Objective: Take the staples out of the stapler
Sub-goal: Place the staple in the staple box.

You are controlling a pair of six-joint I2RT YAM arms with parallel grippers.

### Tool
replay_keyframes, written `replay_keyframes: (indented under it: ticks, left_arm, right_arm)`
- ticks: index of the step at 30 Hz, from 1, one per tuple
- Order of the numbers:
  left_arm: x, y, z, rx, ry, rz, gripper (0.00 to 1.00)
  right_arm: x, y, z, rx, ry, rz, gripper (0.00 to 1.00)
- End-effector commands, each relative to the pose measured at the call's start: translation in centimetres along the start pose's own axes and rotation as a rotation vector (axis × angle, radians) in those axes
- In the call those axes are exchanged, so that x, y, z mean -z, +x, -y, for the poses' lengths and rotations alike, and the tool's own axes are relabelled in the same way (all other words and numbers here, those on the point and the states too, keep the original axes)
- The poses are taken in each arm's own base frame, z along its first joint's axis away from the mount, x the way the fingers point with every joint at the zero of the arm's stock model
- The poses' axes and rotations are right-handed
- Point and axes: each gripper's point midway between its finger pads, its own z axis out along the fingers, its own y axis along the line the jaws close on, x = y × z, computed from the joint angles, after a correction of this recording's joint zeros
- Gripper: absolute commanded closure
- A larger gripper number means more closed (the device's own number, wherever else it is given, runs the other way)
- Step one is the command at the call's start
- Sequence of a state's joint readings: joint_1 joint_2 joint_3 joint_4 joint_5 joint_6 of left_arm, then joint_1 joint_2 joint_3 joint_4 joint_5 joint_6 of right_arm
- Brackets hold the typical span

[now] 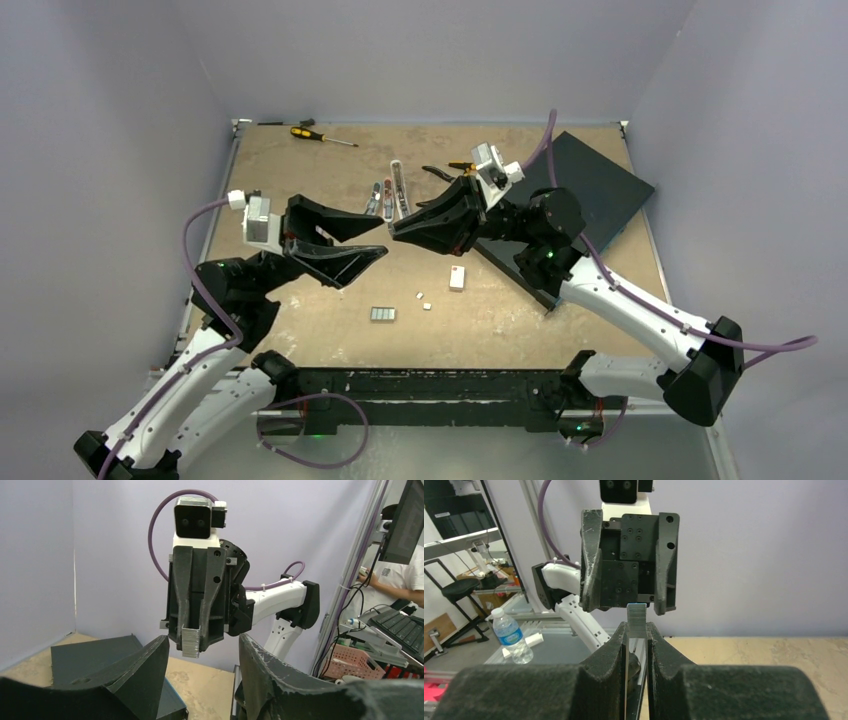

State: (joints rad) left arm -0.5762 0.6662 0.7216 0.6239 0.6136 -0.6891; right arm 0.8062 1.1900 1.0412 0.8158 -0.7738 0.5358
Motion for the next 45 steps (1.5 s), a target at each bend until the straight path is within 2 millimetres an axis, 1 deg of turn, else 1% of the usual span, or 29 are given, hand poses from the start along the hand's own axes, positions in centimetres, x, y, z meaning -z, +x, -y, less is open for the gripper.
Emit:
replay_keyframes:
  ticks: [1,3,5,10,12,13,14,19,25,31,34,37,40,45]
  left_arm:
    - [-0.1,-0.9,-0.4,-0.065,-0.022,0.023,0.45]
    - [-0.2,-0.9,-0.2,-0.069,-0.012,0.021,0.44]
    - [-0.3,-0.9,0.0,-0.069,0.003,0.017,0.44]
    - [-0.5,-0.7,0.1,-0.056,0.022,0.007,0.5]
    - [-0.5,-0.6,0.1,-0.052,0.027,0.003,0.56]
    - [-0.5,-0.5,0.1,-0.05,0.025,0.001,0.62]
    - [-0.5,-0.5,0.0,-0.047,0.02,0.0,0.67]
    - [-0.5,-0.7,-0.1,-0.05,0.014,0.006,0.71]
    - [-0.5,-0.5,-0.3,-0.039,0.0,0.004,0.85]
    - [-0.4,-0.4,-0.5,-0.029,-0.012,0.002,0.94]
    - [-0.4,-0.4,-0.6,-0.025,-0.017,0.0,1.0]
    - [-0.4,-0.3,-0.7,-0.021,-0.027,-0.002,1.0]
    - [-0.4,-0.3,-0.8,-0.013,-0.032,-0.008,1.0]
    - [-0.4,-0.1,-1.1,-0.014,-0.049,-0.023,1.0]
  right_arm:
    - [-0.2,-1.6,-2.3,0.041,-0.099,0.02,0.84]
    - [-0.2,-1.3,-2.5,0.038,-0.116,0.013,0.84]
    - [-0.3,-1.3,-2.6,0.037,-0.125,0.011,0.84]
    - [-0.6,-1.0,-1.9,0.02,-0.106,0.015,0.84]
    - [-0.8,-1.0,-1.6,0.014,-0.097,0.019,0.84]
    - [-0.9,-1.1,-1.5,0.011,-0.094,0.022,0.84]
    - [-0.9,-1.1,-1.4,0.01,-0.095,0.024,0.84]
    - [-1.1,-1.2,-1.5,0.009,-0.107,0.027,0.84]
    - [-1.0,-1.3,-1.6,0.012,-0.104,0.034,0.84]
    - [-1.0,-1.4,-1.5,0.011,-0.098,0.041,0.83]
    - [-1.0,-1.5,-1.6,0.011,-0.097,0.045,0.79]
    - [-1.0,-1.4,-1.2,0.004,-0.081,0.048,0.71]
    - [-1.0,-1.2,-0.7,0.0,-0.052,0.044,0.66]
    - [-0.6,-0.4,0.0,-0.015,-0.001,0.016,0.53]
